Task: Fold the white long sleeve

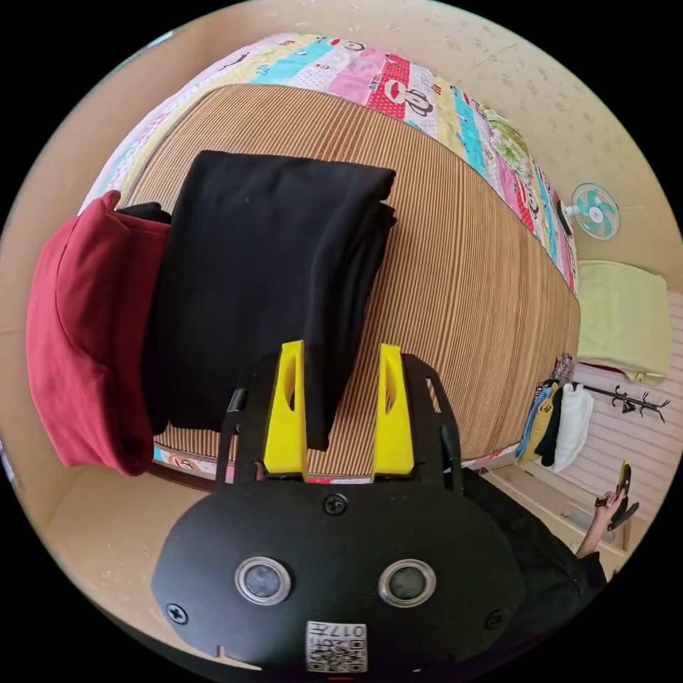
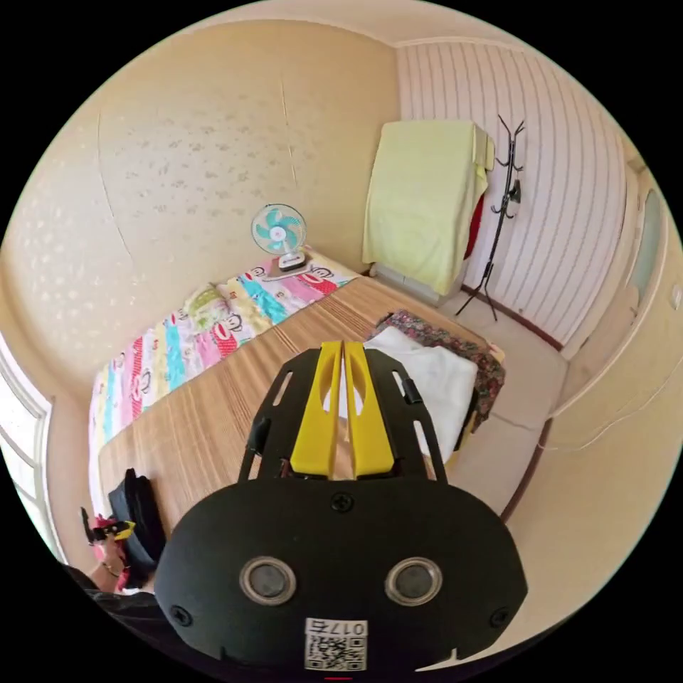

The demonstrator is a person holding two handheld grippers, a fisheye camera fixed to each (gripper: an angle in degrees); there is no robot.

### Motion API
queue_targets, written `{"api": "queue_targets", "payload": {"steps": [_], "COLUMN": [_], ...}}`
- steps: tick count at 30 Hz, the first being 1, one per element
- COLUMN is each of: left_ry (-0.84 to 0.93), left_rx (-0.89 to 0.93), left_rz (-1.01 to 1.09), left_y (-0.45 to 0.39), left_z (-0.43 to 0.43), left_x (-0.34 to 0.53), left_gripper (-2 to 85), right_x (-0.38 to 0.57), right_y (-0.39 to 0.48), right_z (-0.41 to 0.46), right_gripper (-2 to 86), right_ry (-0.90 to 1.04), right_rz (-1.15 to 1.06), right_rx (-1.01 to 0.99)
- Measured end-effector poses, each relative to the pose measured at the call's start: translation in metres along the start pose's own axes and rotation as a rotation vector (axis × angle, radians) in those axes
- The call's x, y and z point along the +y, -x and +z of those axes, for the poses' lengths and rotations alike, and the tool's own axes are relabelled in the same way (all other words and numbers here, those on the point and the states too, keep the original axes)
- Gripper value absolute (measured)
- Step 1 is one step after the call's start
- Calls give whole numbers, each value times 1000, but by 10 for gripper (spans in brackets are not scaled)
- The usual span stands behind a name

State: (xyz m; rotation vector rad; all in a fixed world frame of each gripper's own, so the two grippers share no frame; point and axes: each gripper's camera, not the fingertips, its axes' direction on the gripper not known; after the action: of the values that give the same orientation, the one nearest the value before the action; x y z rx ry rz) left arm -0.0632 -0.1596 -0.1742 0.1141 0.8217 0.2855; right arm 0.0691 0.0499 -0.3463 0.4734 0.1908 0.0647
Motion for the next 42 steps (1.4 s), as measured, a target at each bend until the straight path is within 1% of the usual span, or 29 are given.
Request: {"api": "queue_targets", "payload": {"steps": [1, 2, 3, 4, 6, 9, 10, 11, 12, 14, 15, 16, 17, 18, 20, 21, 23, 24, 26, 27, 28, 31, 33, 36, 37, 38, 39, 41, 42], "left_ry": [49, 65, 58, 34, 16, 43, 18, -94, -143, -286, -329, -412, -473, -498, -596, -615, -686, -699, -728, -745, -778, -838, -796, -719, -688, -657, -639, -552, -524], "left_rx": [18, -30, -68, -58, -2, 262, 454, 614, 686, 939, 997, 1072, 1106, 1103, 1067, 1068, 1193, 1239, 1366, 1381, 1394, 1392, 1429, 1555, 1616, 1655, 1660, 1632, 1622], "left_rz": [-16, -58, -81, -90, -121, -154, -125, -72, -26, 161, 206, 296, 382, 426, 617, 672, 845, 872, 967, 993, 1044, 1088, 1182, 1296, 1330, 1379, 1415, 1595, 1639], "left_y": [2, 4, 5, 6, 14, 44, 59, 66, 65, 44, 36, 19, 0, -10, -53, -65, -100, -108, -141, -149, -165, -195, -218, -247, -254, -262, -266, -284, -288], "left_z": [22, 38, 41, 44, 46, 41, 31, 8, -5, -65, -82, -117, -151, -168, -233, -247, -292, -301, -332, -339, -353, -372, -372, -358, -350, -341, -338, -322, -316], "left_x": [-9, -13, -12, -9, -1, 17, 29, 48, 58, 90, 98, 113, 126, 132, 163, 172, 208, 217, 253, 264, 289, 343, 370, 416, 435, 455, 465, 510, 521], "left_gripper": [121, 96, 91, 80, 71, 21, 4, -3, -4, -8, -8, -9, -9, -10, -10, -10, -9, -9, -8, -8, -8, -8, -8, -9, -9, -9, -9, -8, -8], "right_x": [6, 13, 18, 27, 41, 66, 75, 84, 88, 104, 107, 111, 113, 113, 111, 110, 106, 105, 100, 99, 96, 92, 91, 88, 88, 88, 89, 94, 96], "right_y": [6, 11, 14, 21, 34, 55, 62, 67, 70, 85, 90, 100, 110, 116, 131, 134, 140, 142, 149, 151, 156, 159, 152, 132, 116, 99, 91, 68, 65], "right_z": [3, 5, 5, 3, -3, -22, -29, -36, -39, -49, -49, -47, -42, -39, -23, -20, -7, -4, 6, 8, 10, 13, 22, 57, 78, 104, 117, 169, 180], "right_gripper": [2, 2, 2, 2, 2, 2, 2, 2, 2, 3, 4, 5, 6, 7, 14, 17, 34, 43, 82, 94, 114, 148, 160, 181, 195, 212, 221, 236, 229], "right_ry": [39, 65, 71, 79, 90, 50, 17, -24, -54, -185, -205, -212, -192, -178, -120, -108, -74, -63, 21, 48, 106, 212, 264, 430, 489, 553, 581, 630, 630], "right_rz": [72, 125, 142, 155, 121, -7, -47, -87, -116, -246, -278, -334, -383, -403, -424, -423, -424, -435, -471, -490, -536, -599, -564, -433, -298, -122, -29, 387, 490], "right_rx": [-163, -279, -317, -359, -382, -424, -466, -526, -555, -615, -621, -634, -653, -667, -774, -814, -961, -987, -1084, -1121, -1198, -1349, -1333, -1250, -1242, -1326, -1410, -1800, -1855]}}
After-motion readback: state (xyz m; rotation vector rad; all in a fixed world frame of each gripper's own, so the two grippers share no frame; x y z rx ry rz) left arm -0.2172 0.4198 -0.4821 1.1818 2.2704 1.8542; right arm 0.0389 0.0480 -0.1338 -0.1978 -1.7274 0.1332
